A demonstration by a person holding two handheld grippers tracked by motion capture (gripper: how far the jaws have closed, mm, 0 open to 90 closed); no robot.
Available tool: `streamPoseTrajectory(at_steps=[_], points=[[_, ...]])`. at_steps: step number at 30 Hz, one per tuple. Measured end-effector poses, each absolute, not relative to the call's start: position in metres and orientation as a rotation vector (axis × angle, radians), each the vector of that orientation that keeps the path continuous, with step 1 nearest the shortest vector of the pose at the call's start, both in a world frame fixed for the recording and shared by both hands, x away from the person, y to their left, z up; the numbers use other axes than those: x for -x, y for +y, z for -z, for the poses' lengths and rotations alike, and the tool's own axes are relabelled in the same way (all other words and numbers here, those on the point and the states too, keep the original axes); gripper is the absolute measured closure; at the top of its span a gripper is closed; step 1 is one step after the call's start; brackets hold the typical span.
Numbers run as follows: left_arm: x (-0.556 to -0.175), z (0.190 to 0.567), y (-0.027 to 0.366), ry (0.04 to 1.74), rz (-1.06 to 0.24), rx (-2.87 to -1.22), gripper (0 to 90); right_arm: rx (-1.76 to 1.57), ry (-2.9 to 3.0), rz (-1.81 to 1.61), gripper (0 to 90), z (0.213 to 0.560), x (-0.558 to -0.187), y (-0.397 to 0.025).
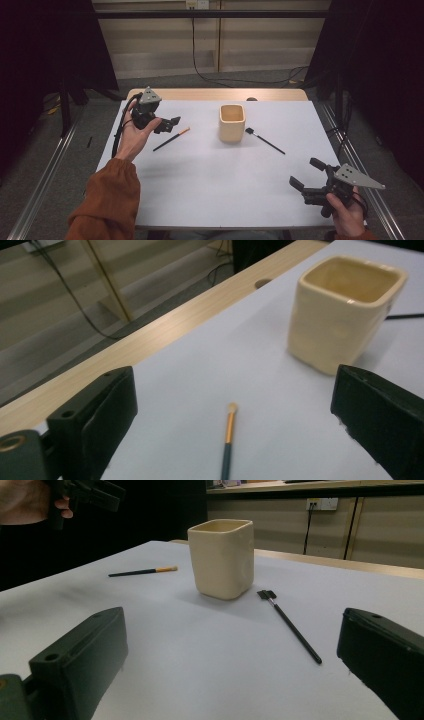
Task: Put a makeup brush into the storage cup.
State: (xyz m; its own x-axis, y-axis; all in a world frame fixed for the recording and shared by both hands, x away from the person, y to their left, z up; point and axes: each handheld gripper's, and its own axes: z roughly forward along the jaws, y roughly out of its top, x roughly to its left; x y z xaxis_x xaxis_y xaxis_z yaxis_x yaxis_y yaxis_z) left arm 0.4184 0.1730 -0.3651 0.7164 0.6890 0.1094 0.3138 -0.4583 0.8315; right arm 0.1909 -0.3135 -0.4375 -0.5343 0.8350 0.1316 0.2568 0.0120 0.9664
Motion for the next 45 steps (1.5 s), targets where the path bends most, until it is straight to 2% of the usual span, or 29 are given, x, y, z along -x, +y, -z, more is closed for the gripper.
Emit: streamPoseTrajectory(at_steps=[5, 10, 12, 22, 45], points=[[-0.426, 0.365, 0.175, 0.799, -0.525, -2.135, 4.5, -1.116, 1.809, -1.551, 0.0, 0.438, -0.191, -0.313], [-0.432, 0.367, 0.174, 0.818, -0.441, -2.229, 5.2, -1.115, 1.809, -1.550, 0.0, 0.438, -0.191, -0.313], [-0.433, 0.369, 0.173, 0.805, -0.452, -2.270, 5.9, -1.115, 1.811, -1.548, 0.0, 0.438, -0.191, -0.313], [-0.443, 0.382, 0.170, 0.857, -0.300, -2.415, 6.2, -1.108, 1.817, -1.546, 0.0, 0.438, -0.191, -0.313], [-0.466, 0.406, 0.162, 0.913, -0.068, -2.642, 8.9, -1.103, 1.832, -1.554, 0.0, 0.438, -0.191, -0.312]])
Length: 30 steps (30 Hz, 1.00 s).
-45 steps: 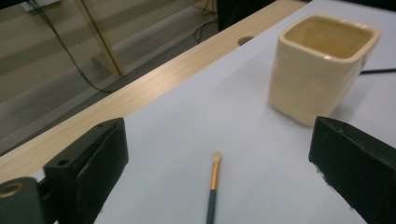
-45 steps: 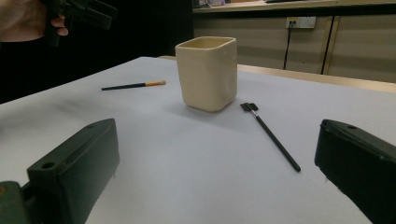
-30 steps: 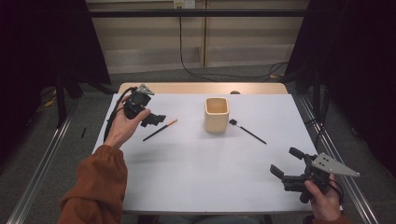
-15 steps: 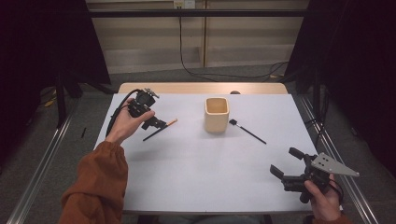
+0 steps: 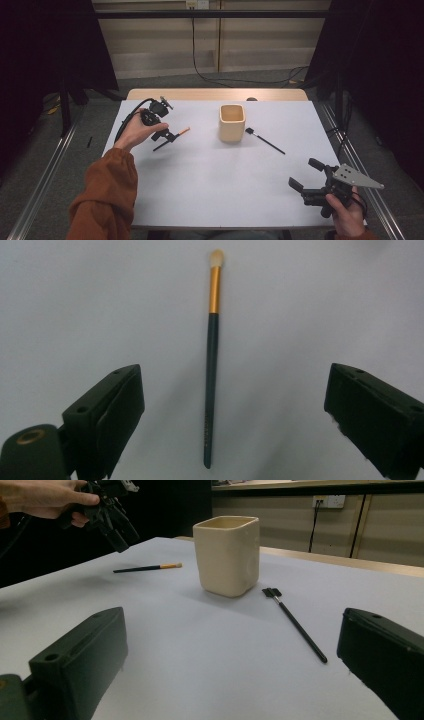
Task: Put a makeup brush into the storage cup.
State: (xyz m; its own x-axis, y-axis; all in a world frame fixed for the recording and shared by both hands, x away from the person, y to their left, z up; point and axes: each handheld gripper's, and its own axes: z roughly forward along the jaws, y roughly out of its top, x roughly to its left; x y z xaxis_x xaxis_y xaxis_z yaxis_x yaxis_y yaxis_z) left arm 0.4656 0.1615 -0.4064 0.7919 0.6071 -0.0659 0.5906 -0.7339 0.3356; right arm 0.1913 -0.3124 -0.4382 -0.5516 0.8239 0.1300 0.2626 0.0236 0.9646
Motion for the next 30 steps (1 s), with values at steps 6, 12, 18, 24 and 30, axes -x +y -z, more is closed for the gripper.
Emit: streamPoseTrajectory(at_steps=[6, 12, 18, 24, 30], points=[[-0.469, 0.412, 0.157, 0.902, -0.042, -2.693, 8.4, -1.099, 1.838, -1.555, 0.0, 0.438, -0.191, -0.312], [-0.473, 0.417, 0.157, 0.913, -0.014, -2.721, 15.4, -1.107, 1.829, -1.546, 0.0, 0.439, -0.191, -0.313], [-0.474, 0.424, 0.153, 0.892, -0.018, -2.777, 32.1, -1.100, 1.836, -1.545, 0.0, 0.439, -0.191, -0.312], [-0.475, 0.428, 0.147, 0.881, -0.009, -2.792, 46.8, -1.099, 1.841, -1.547, 0.0, 0.439, -0.191, -0.312], [-0.478, 0.434, 0.146, 0.890, -0.018, -2.820, 53.7, -1.091, 1.851, -1.543, 0.0, 0.439, -0.192, -0.311]])
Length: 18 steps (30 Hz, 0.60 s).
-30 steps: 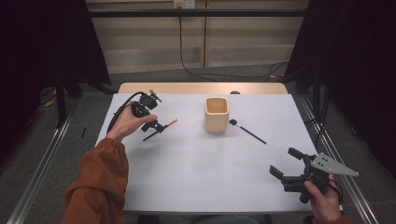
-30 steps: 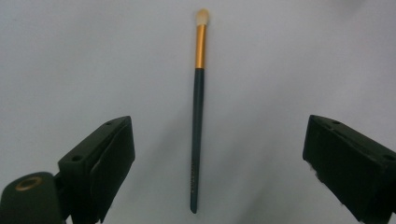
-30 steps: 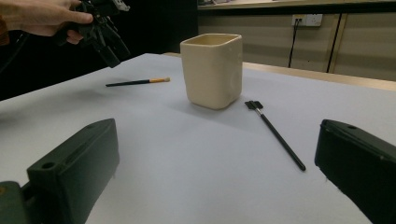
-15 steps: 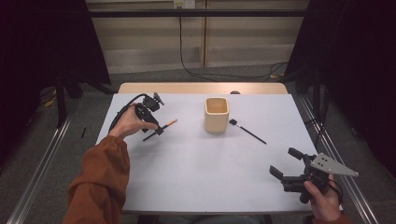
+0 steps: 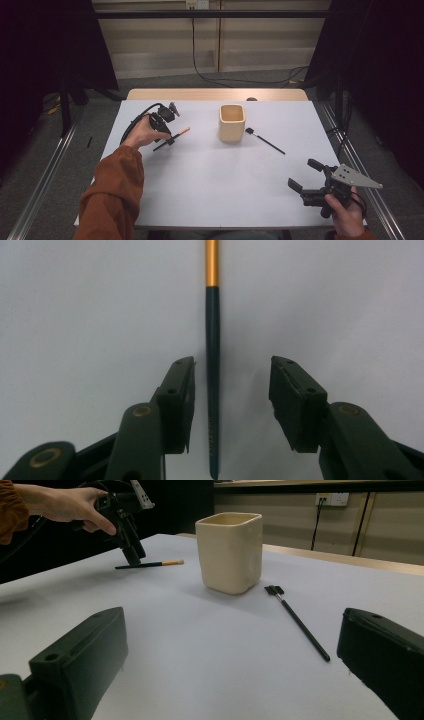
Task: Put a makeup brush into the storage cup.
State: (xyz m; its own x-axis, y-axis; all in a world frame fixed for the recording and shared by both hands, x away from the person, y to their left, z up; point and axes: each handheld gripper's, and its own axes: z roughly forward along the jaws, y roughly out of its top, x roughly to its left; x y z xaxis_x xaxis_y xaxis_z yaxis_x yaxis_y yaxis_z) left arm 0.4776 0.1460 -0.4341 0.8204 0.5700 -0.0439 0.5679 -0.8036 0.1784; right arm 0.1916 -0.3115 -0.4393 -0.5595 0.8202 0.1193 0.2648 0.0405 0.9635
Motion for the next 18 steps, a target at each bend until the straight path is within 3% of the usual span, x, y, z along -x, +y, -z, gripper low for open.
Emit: streamPoseTrajectory(at_steps=[18], points=[[-0.482, 0.447, 0.140, 0.894, -0.047, -2.861, 69.6, -1.080, 1.878, -1.539, 0.0, 0.440, -0.192, -0.310]])
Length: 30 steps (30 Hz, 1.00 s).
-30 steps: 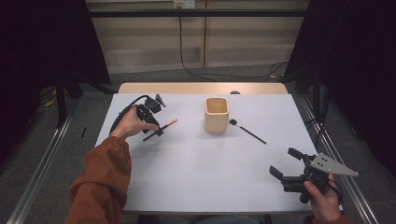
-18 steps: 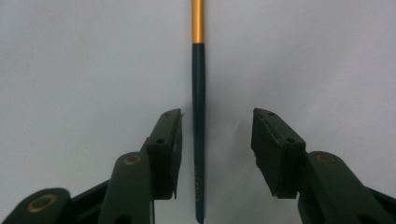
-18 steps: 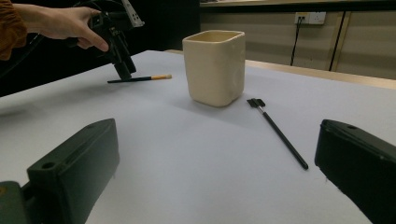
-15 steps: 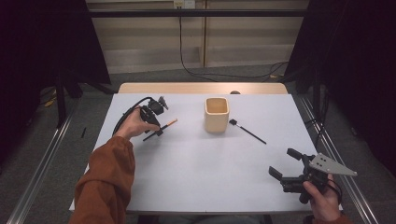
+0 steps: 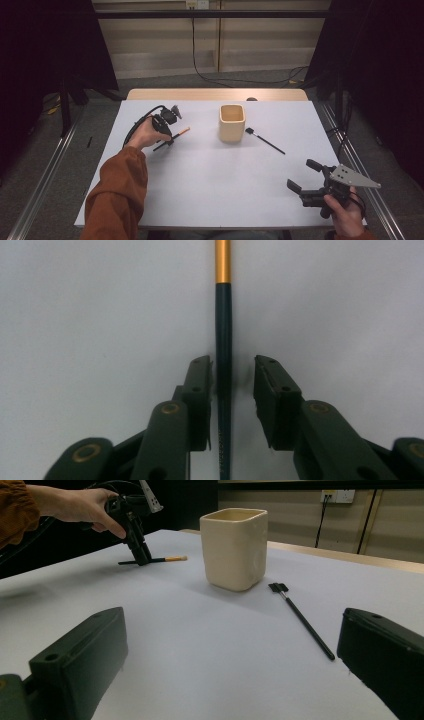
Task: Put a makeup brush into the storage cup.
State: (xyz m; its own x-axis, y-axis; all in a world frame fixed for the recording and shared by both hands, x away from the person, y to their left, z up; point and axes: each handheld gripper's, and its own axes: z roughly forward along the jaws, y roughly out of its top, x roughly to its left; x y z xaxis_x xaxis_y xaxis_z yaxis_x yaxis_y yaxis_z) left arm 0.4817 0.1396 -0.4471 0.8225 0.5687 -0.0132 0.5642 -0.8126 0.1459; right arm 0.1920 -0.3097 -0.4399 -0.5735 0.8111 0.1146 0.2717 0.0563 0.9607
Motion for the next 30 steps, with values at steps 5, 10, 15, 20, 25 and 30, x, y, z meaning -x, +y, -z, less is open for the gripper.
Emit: streamPoseTrajectory(at_steps=[5, 10, 15, 20, 25, 30], points=[[-0.4825, 0.4483, 0.1398, 0.927, -0.031, -2.848, 70.4, -1.072, 1.881, -1.536, 0.0, 0.4399, -0.1921, -0.3097], [-0.4842, 0.4486, 0.1401, 0.931, -0.004, -2.849, 74.3, -1.072, 1.883, -1.536, 0.0, 0.4399, -0.1913, -0.3095], [-0.4849, 0.4496, 0.1396, 0.969, 0.006, -2.836, 83.8, -1.070, 1.888, -1.537, 0.0, 0.4399, -0.1913, -0.3095], [-0.4842, 0.4492, 0.1390, 0.969, -0.007, -2.837, 84.0, -1.066, 1.890, -1.541, 0.0, 0.4401, -0.1914, -0.3089], [-0.4842, 0.4485, 0.1403, 0.989, 0.006, -2.820, 84.0, -1.068, 1.892, -1.537, 0.0, 0.4403, -0.1918, -0.3091], [-0.4848, 0.4475, 0.1435, 0.985, 0.013, -2.808, 84.1, -1.072, 1.888, -1.538, 0.0, 0.4403, -0.1915, -0.3094]])
